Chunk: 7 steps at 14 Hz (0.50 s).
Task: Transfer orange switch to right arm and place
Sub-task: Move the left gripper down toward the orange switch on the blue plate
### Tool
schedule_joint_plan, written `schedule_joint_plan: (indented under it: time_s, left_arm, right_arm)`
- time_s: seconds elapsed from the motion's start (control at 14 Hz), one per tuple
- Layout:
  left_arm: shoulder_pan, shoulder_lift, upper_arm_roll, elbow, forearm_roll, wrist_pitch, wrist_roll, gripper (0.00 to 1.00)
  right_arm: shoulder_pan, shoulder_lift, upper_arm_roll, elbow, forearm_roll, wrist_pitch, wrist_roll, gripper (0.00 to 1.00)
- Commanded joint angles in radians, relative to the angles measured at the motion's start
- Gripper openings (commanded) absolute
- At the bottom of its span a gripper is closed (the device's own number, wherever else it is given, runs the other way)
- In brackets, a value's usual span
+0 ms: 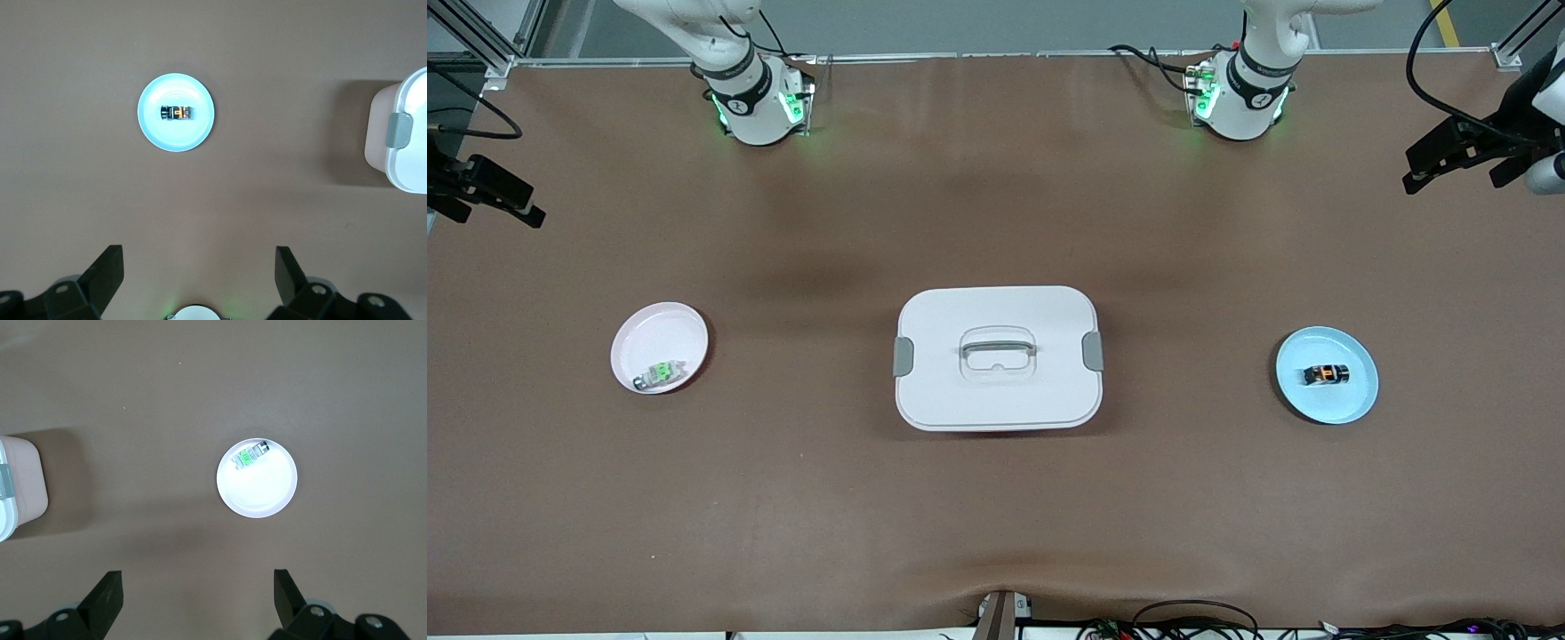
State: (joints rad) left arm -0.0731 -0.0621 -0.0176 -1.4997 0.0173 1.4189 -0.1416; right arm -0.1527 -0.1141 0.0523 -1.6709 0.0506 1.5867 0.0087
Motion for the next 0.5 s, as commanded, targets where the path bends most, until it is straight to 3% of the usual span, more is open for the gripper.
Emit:
schedule_joint_plan:
  time_s: [0.0,0.43]
  left_arm:
    - [0.003,0.005,0.001,0.018,-0.002,-0.018,0.007,1.0]
    - [0.006,0.034,0.002,0.021,-0.002,-0.018,0.011,1.0]
  right_arm:
    - [-0.007,0.01,0.009,0.019,-0.017,-0.013,-0.007,1.0]
    - [-0.007,0.013,0.011,0.019,-0.015,-0.013,-0.007,1.0]
